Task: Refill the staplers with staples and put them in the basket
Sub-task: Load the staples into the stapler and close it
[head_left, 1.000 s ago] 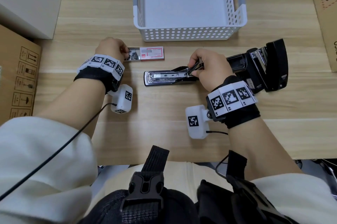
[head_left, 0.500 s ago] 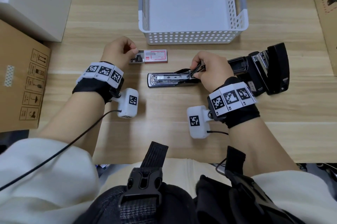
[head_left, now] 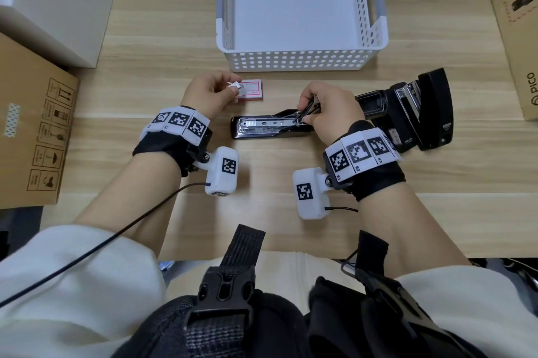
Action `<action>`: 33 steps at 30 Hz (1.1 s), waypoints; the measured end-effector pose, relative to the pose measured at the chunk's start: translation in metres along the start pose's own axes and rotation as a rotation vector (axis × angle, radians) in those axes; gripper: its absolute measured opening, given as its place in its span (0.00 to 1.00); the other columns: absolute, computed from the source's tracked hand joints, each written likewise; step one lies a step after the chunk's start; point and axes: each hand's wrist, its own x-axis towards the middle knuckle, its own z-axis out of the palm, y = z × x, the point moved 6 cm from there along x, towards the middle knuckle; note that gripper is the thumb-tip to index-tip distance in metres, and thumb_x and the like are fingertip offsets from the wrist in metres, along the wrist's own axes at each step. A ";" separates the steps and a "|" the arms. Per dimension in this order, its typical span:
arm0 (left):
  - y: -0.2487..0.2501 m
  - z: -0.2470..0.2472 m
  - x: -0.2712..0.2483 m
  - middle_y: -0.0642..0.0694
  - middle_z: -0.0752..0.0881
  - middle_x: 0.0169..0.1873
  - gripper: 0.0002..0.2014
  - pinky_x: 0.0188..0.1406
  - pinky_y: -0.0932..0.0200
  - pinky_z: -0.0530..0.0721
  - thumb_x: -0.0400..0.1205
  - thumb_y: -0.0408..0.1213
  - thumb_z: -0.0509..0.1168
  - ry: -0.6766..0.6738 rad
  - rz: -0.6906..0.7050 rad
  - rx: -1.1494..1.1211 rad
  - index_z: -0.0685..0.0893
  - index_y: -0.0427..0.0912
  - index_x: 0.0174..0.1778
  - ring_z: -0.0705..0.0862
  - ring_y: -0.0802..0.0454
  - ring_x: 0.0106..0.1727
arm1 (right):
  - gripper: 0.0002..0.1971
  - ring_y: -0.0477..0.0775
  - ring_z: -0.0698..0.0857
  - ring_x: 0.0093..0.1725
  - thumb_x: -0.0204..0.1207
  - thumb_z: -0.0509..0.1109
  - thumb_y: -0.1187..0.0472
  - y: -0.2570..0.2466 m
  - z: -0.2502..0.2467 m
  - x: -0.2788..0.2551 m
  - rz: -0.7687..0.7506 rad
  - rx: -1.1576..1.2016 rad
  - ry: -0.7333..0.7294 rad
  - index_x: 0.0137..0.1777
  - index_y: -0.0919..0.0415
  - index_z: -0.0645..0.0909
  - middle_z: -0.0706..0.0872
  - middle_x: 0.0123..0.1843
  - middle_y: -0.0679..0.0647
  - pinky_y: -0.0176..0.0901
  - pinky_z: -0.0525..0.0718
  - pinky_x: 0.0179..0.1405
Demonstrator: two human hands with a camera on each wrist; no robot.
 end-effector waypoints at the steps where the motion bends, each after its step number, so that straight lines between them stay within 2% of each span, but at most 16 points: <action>1: 0.000 0.001 0.000 0.54 0.83 0.30 0.11 0.28 0.80 0.75 0.81 0.31 0.60 -0.001 -0.001 -0.001 0.81 0.37 0.58 0.81 0.74 0.25 | 0.13 0.56 0.82 0.45 0.71 0.69 0.71 0.000 0.000 0.000 -0.001 -0.002 0.002 0.40 0.49 0.76 0.82 0.41 0.50 0.50 0.83 0.49; 9: 0.001 0.008 -0.008 0.52 0.81 0.34 0.12 0.31 0.78 0.75 0.82 0.31 0.60 -0.032 0.008 0.029 0.81 0.35 0.59 0.79 0.73 0.25 | 0.14 0.55 0.80 0.44 0.71 0.69 0.71 0.002 0.000 -0.001 -0.001 -0.004 0.002 0.40 0.48 0.75 0.80 0.41 0.49 0.48 0.81 0.47; 13: 0.006 0.018 -0.018 0.49 0.83 0.46 0.13 0.46 0.80 0.74 0.79 0.30 0.64 -0.047 0.058 0.084 0.83 0.40 0.59 0.79 0.67 0.40 | 0.13 0.56 0.81 0.44 0.71 0.69 0.71 0.003 0.000 0.000 -0.003 0.000 0.000 0.41 0.48 0.76 0.81 0.41 0.50 0.47 0.81 0.47; 15: 0.007 0.025 -0.023 0.50 0.82 0.44 0.14 0.45 0.82 0.72 0.77 0.29 0.67 -0.081 0.091 0.153 0.84 0.43 0.58 0.78 0.69 0.39 | 0.13 0.56 0.82 0.45 0.71 0.69 0.71 0.004 0.001 0.000 -0.006 -0.003 -0.003 0.42 0.49 0.77 0.81 0.41 0.49 0.48 0.81 0.47; 16: 0.007 0.029 -0.025 0.50 0.81 0.43 0.14 0.45 0.81 0.73 0.76 0.29 0.68 -0.102 0.101 0.167 0.85 0.43 0.57 0.78 0.69 0.39 | 0.13 0.56 0.82 0.46 0.71 0.69 0.71 0.004 0.001 0.000 -0.006 -0.002 -0.002 0.42 0.50 0.78 0.82 0.41 0.49 0.48 0.81 0.47; 17: 0.007 0.033 -0.027 0.50 0.81 0.43 0.14 0.45 0.79 0.72 0.76 0.29 0.68 -0.121 0.105 0.172 0.85 0.42 0.57 0.79 0.67 0.42 | 0.12 0.56 0.82 0.46 0.71 0.69 0.71 0.004 0.002 0.000 -0.007 0.001 0.000 0.42 0.50 0.78 0.82 0.41 0.49 0.48 0.82 0.47; 20: 0.006 0.041 -0.031 0.49 0.81 0.45 0.14 0.46 0.86 0.69 0.75 0.28 0.68 -0.157 0.119 0.211 0.85 0.38 0.57 0.78 0.58 0.49 | 0.12 0.57 0.83 0.47 0.70 0.69 0.71 0.006 0.001 0.000 -0.009 0.017 0.011 0.43 0.51 0.79 0.83 0.42 0.49 0.50 0.83 0.48; 25: 0.003 0.046 -0.033 0.51 0.81 0.49 0.14 0.58 0.73 0.69 0.75 0.27 0.68 -0.183 0.138 0.264 0.85 0.37 0.57 0.78 0.57 0.54 | 0.12 0.57 0.83 0.49 0.70 0.69 0.70 0.007 0.002 -0.001 -0.013 0.032 0.012 0.43 0.50 0.79 0.85 0.45 0.51 0.50 0.83 0.50; 29: 0.003 0.047 -0.035 0.49 0.82 0.50 0.14 0.58 0.71 0.72 0.75 0.27 0.67 -0.167 0.149 0.244 0.85 0.38 0.57 0.78 0.55 0.55 | 0.12 0.57 0.83 0.49 0.71 0.68 0.70 0.007 0.002 0.000 -0.016 0.019 -0.003 0.43 0.49 0.77 0.83 0.45 0.50 0.51 0.83 0.51; 33: 0.003 0.047 -0.037 0.40 0.85 0.54 0.14 0.59 0.68 0.72 0.75 0.27 0.68 -0.148 0.164 0.256 0.85 0.37 0.57 0.79 0.54 0.55 | 0.11 0.57 0.83 0.49 0.71 0.69 0.70 0.007 0.001 0.001 -0.017 0.014 -0.003 0.44 0.51 0.79 0.82 0.44 0.49 0.50 0.83 0.50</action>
